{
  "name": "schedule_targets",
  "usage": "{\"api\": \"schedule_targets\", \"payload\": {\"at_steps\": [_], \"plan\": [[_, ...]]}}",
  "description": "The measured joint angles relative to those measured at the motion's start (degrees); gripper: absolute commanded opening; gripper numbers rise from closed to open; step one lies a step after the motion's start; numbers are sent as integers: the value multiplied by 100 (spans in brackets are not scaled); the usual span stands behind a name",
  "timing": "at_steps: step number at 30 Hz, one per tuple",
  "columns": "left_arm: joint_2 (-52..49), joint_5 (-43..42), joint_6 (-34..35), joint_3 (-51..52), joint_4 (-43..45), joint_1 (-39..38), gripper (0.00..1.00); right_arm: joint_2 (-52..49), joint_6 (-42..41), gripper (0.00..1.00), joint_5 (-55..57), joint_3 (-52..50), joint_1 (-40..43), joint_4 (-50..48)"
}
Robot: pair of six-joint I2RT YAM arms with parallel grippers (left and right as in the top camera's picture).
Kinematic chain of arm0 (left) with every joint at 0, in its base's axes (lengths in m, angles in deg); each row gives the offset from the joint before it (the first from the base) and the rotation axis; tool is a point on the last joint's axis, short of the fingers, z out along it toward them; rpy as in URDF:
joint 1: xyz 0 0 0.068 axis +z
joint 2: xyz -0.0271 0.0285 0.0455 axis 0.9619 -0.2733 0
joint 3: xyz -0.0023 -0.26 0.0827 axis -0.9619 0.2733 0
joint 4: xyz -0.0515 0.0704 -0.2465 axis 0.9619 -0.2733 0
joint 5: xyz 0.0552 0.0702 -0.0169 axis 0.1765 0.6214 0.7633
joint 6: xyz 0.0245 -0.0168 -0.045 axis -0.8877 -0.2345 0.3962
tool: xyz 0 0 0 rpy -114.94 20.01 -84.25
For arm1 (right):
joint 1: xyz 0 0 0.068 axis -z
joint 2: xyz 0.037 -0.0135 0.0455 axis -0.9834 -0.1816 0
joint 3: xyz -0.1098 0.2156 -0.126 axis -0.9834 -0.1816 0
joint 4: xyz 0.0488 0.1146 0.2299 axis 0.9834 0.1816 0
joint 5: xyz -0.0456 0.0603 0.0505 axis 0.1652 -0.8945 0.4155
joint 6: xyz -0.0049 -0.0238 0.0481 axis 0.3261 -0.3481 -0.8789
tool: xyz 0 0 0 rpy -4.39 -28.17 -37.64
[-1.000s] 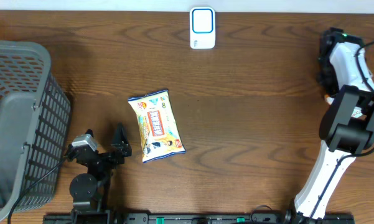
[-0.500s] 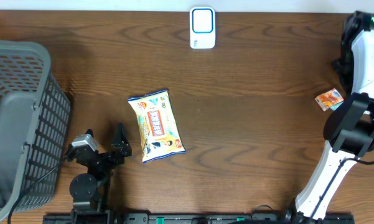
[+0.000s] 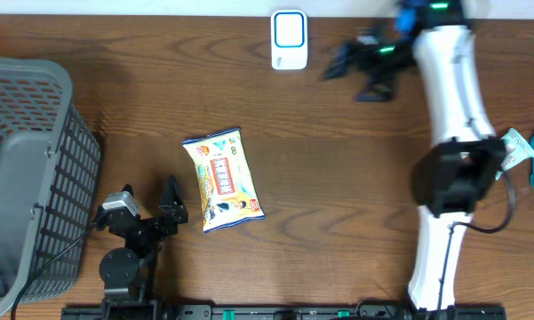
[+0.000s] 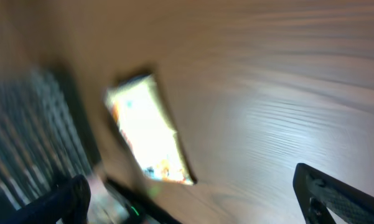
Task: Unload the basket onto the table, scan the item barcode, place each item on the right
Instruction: 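Swing the right gripper left to the yellow wipes pack and grasp it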
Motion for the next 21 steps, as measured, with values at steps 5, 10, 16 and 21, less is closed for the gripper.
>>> {"api": "schedule_targets", "payload": {"at_steps": [5,10,16,21], "plan": [[0,0,0,0,-2,0,97,-2,726,99,566,-2,-1556,-516],[0,0,0,0,-2,0,97,-98,389,99,2011,-2,-2828,-894],[0,0,0,0,0,0,97,-496,61,99,2647,-2,-3613,-1088],[0,0,0,0,0,0,97,-907,-186,99,2844,-4,-3899,-909]]}}
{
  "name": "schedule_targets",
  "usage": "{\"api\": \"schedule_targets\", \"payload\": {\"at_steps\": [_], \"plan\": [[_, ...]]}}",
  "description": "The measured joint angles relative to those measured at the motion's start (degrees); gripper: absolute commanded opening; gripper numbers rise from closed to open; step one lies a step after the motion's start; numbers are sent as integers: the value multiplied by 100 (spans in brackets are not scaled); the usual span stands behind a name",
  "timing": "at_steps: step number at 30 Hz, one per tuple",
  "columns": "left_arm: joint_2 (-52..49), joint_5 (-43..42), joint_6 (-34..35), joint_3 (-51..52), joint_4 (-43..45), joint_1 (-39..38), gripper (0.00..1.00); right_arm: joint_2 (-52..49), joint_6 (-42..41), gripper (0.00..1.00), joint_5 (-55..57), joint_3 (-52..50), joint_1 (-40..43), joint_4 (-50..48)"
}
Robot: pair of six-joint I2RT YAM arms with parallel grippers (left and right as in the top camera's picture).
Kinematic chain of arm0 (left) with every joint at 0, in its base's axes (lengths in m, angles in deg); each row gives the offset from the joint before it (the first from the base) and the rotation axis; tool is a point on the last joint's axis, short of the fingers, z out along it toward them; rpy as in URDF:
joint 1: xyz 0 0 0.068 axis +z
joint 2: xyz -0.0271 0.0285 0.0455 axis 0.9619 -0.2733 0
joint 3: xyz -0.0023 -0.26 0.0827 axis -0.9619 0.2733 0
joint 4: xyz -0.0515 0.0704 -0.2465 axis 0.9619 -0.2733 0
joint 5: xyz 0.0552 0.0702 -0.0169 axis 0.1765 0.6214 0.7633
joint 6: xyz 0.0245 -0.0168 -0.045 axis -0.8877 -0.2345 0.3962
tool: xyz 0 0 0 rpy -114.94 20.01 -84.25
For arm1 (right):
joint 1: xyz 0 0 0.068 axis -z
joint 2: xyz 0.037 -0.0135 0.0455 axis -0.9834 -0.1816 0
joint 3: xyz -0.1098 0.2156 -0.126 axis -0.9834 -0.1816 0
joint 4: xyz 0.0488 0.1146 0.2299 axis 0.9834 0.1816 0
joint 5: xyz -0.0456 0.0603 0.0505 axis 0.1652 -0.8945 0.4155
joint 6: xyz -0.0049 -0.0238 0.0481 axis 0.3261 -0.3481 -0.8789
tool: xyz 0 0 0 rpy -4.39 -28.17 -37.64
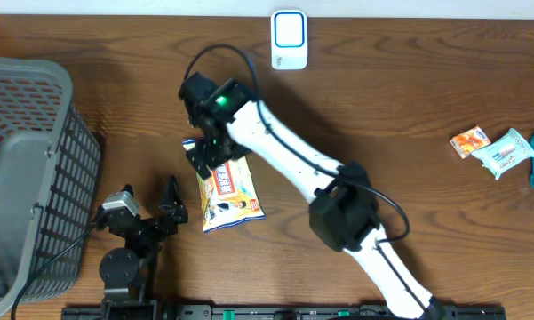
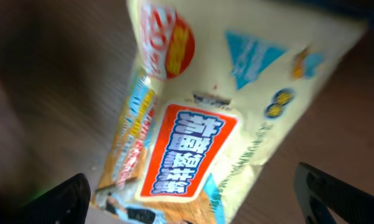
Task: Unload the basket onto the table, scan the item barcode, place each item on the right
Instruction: 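Swing the right gripper left to the yellow wipes pack and grasp it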
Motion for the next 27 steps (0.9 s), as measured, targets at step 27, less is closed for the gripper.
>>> {"api": "schedule_targets", "payload": {"at_steps": [27], "plan": [[0,0,0,0,-2,0,97,-706,-2024,99,809,11,-374,706]]}}
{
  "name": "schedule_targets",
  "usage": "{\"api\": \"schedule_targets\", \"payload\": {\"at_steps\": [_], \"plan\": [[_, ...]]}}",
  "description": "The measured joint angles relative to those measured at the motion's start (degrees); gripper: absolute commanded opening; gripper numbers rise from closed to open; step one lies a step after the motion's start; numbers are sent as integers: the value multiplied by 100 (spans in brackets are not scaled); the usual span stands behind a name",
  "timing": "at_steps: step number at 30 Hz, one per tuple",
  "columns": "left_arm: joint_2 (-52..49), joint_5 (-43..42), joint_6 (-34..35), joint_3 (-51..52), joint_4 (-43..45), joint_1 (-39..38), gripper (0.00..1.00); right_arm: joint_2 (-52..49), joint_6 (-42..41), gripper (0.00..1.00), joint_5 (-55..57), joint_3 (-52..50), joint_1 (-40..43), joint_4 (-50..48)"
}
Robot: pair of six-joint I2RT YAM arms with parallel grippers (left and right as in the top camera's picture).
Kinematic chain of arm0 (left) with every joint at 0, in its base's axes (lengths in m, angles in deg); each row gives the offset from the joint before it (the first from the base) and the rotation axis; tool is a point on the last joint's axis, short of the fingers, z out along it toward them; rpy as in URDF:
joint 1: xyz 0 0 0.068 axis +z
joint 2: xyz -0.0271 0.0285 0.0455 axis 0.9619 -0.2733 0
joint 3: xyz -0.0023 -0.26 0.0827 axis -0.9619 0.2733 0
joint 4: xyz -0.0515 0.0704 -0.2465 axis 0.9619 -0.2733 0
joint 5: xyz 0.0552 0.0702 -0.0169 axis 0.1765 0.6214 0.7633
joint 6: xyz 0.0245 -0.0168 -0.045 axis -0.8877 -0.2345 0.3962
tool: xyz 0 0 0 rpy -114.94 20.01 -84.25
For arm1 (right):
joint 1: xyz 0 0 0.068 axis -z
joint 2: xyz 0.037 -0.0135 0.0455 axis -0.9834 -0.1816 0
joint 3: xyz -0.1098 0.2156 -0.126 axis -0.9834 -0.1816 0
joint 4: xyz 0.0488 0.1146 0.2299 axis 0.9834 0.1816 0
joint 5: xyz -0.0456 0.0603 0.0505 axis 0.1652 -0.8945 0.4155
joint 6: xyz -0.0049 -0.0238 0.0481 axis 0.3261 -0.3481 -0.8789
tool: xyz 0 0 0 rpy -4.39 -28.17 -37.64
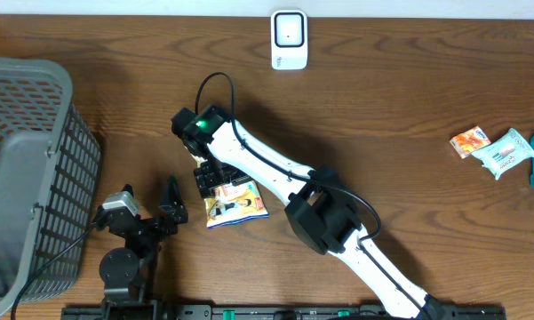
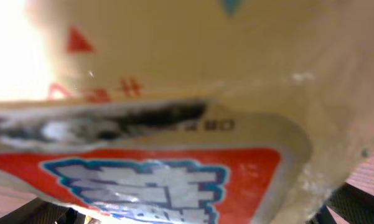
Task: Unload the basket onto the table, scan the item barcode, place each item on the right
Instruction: 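Swing the right gripper left to the yellow wipes pack and grasp it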
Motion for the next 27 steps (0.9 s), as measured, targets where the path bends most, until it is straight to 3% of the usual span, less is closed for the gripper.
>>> {"api": "schedule_targets", "payload": {"at_steps": [19,20,23,25,27], "plan": [[0,0,0,2,2,0,97,514,-625,97,710,-258,-15,-944],[0,0,0,2,0,0,97,490,-691,94,721,-334,-44,-962],[0,0,0,0,0,0,97,402,-942,67,758,-623,-120,-977],[0,0,0,0,2,0,97,382,-1108,57,765,-743,-153,-984],[2,0,0,2,2,0,97,398,-1191,36,785,-767,-153,-953]]}}
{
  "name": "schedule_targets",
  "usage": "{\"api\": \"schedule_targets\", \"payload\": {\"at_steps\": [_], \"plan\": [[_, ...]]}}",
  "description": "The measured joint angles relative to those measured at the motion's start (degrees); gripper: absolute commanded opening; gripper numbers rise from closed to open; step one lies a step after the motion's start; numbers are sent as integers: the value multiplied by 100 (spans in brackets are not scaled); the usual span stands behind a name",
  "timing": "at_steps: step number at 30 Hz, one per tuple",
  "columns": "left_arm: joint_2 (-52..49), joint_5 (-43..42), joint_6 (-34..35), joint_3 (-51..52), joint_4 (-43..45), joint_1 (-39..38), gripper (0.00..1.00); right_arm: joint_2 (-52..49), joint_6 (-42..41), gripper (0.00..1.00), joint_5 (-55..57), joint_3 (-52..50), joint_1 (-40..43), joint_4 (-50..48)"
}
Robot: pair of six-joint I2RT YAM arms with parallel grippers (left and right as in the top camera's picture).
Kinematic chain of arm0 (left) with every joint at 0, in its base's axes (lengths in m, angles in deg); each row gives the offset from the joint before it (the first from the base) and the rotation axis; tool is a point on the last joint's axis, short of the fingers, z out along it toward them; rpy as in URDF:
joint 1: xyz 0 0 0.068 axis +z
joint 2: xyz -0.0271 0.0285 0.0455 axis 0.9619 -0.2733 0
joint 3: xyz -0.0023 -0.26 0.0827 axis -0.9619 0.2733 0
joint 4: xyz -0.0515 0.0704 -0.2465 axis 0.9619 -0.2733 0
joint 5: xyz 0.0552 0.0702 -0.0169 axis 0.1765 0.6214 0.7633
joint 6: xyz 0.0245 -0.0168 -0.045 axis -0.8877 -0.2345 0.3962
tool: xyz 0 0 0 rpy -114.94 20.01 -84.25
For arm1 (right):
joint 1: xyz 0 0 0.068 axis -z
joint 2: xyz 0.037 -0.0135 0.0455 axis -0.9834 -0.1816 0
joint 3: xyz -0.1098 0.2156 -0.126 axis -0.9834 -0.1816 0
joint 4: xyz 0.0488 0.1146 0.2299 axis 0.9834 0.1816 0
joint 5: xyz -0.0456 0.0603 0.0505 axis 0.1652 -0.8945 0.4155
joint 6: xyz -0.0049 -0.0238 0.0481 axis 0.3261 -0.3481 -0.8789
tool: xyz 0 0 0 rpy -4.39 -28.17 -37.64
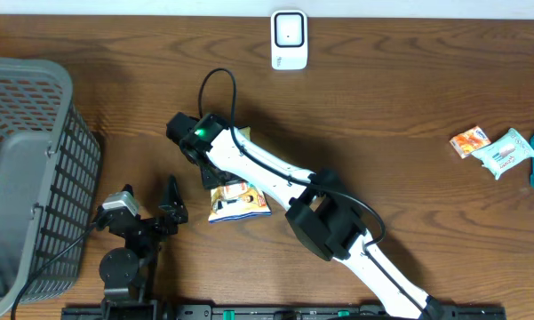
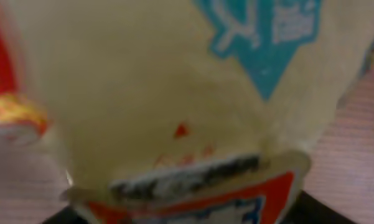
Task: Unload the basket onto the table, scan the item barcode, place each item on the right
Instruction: 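Swing the right gripper left to the yellow wipes pack and grasp it, then lift the wipes pack and swing it right, turning it upright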
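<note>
The yellow snack packet [image 1: 242, 204] with its red label lies left of the table's middle; its far half is hidden under my right gripper [image 1: 215, 177]. In the right wrist view the packet [image 2: 174, 93] fills the frame, blurred, between the dark fingertips of the right gripper [image 2: 187, 214], which is shut on it. The white and blue barcode scanner [image 1: 289, 40] stands at the far edge, well apart from the packet. My left gripper [image 1: 148, 196] rests open near the front left, holding nothing.
A grey wire basket [image 1: 27, 169] takes up the left side. At the far right lie a small orange packet [image 1: 470, 140], a teal packet [image 1: 506, 149] and a blue bottle. The right arm stretches from the front right across to the packet.
The right wrist has shifted slightly toward the left and the fingertips stand closer round the packet. The packet's visible end has nudged a little to the right. The left arm has not moved.
The right gripper was open at the far right near the scanner, with the packet lying flat and whole. Then it hung over the packet's far end. Then it was down on the packet, covering its far half, and now it is shut on it.
</note>
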Motion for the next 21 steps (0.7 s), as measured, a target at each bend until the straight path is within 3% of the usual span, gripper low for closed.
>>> {"api": "schedule_targets", "payload": {"at_steps": [3,8,12,15,17,18,19,21], "plan": [[-2,0,0,-2,-2,0,97,33,-61,1,11,15,2,68],[-2,0,0,0,0,0,97,114,142,1,-387,188,122,317],[-2,0,0,0,-2,0,97,116,914,1,-1384,275,435,481],[-2,0,0,0,0,0,97,118,1991,1,-2988,282,789,595],[-2,0,0,-2,0,0,97,118,2754,8,-4242,282,1038,962],[-2,0,0,0,0,0,97,118,3134,8,-4868,284,1167,1318],[-2,0,0,-2,0,0,97,118,3475,1,-5418,289,1300,1722],[-2,0,0,-2,0,0,97,120,3886,1,-6135,286,1499,2149]]}}
